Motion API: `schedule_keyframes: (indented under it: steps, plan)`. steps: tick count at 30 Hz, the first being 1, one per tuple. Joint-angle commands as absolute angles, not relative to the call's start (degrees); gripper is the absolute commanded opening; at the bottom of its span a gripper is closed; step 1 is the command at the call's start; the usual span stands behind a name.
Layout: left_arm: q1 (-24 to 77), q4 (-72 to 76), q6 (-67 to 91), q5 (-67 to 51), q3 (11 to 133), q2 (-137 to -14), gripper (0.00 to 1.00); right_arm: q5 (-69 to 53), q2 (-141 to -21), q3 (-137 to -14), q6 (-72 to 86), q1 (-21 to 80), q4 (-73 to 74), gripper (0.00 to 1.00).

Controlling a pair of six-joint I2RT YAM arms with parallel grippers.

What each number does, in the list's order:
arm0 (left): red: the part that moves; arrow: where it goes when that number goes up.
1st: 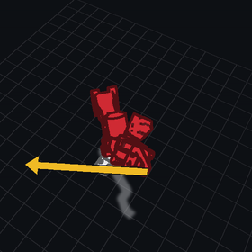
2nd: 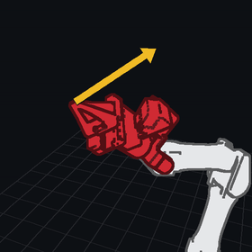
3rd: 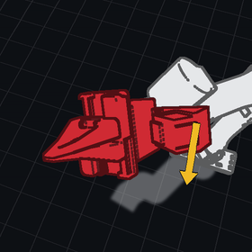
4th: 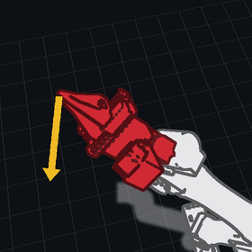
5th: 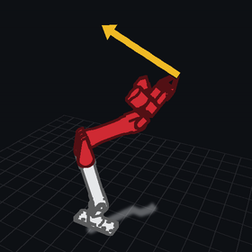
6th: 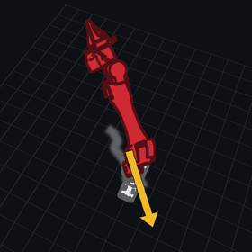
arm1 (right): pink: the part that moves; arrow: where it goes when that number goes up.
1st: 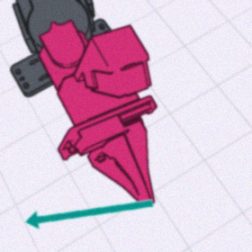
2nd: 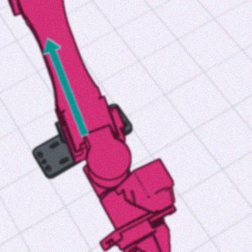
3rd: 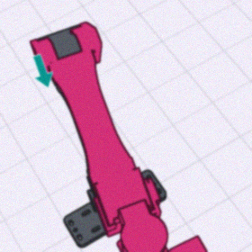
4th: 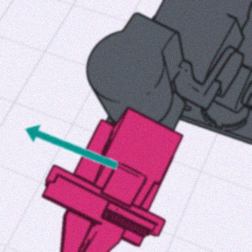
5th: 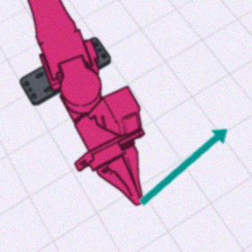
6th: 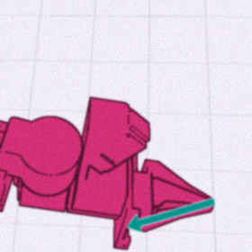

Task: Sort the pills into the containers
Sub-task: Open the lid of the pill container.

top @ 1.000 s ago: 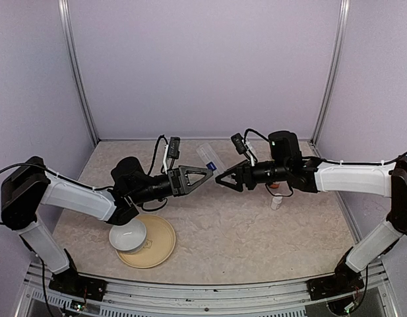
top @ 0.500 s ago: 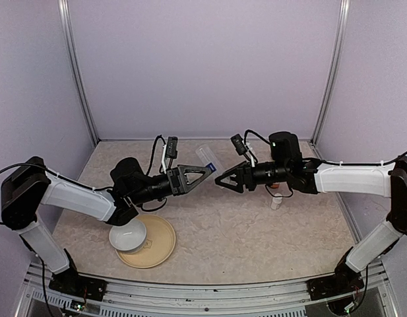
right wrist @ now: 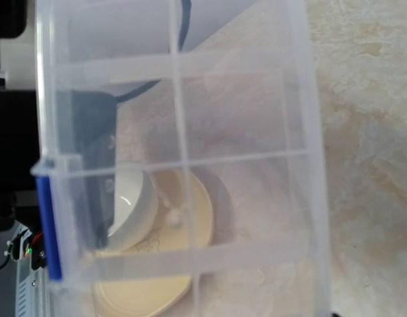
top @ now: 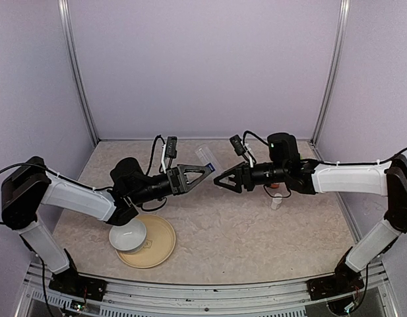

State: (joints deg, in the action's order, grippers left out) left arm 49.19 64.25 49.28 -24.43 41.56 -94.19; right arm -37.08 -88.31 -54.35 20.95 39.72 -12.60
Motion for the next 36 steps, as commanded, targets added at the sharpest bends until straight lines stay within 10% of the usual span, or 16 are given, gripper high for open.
schedule_keyframes:
  steps: [1,36]
  plan:
    - [49.4,68.3,49.1,-25.7,42.4,-95.0,0.78,-37.0,-89.5,-53.7,21.2,40.3,-14.0,0.55]
    - [48.9,77.2,49.9,-26.9,40.7,-96.4,0.7,-35.0,-92.5,-51.5,21.1,40.3,-15.4,0.53]
